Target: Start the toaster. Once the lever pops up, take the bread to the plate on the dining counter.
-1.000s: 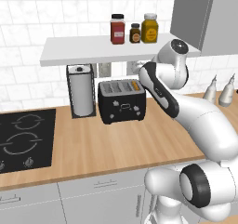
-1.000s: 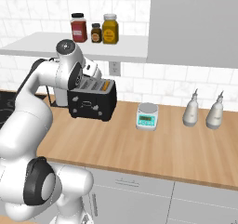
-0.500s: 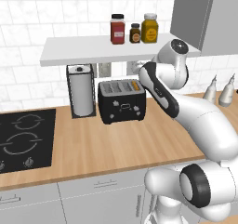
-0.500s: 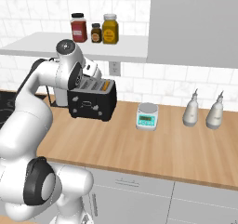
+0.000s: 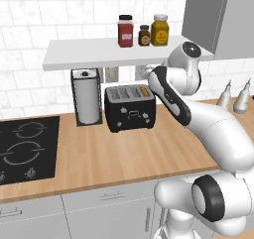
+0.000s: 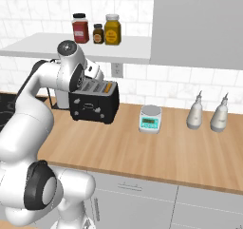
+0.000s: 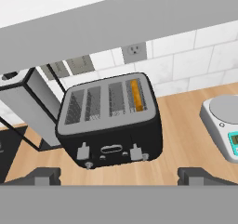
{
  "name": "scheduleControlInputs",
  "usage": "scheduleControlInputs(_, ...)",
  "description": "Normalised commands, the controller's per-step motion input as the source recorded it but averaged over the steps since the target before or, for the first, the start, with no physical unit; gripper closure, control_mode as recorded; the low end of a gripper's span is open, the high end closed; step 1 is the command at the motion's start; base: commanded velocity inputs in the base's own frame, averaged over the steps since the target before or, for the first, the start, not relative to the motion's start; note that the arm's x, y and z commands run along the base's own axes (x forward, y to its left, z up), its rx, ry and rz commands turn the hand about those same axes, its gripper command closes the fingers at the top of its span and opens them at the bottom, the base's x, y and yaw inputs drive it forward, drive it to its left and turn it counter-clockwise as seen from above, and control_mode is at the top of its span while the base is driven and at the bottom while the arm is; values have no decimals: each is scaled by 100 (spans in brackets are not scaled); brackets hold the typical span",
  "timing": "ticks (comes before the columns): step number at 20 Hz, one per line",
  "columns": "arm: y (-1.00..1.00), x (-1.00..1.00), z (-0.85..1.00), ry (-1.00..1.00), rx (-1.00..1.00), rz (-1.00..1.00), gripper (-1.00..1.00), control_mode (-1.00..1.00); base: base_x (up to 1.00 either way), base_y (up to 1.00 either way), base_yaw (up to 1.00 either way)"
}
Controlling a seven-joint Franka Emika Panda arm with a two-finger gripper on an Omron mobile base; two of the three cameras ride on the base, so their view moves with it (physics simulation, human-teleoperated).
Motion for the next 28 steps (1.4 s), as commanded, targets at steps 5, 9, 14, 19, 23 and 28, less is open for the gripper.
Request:
scheduleControlInputs(5,0,0,0,0,0,0,-100,-100,0,0,0)
scheduleControlInputs(9,0,0,0,0,0,0,-100,-100,0,0,0)
scheduleControlInputs(14,0,0,0,0,0,0,-100,-100,0,0,0)
scheduleControlInputs(19,0,0,0,0,0,0,-100,-100,0,0,0)
scheduleControlInputs(23,0,0,0,0,0,0,-100,-100,0,0,0)
scheduleControlInputs(28,0,0,0,0,0,0,-100,-100,0,0,0)
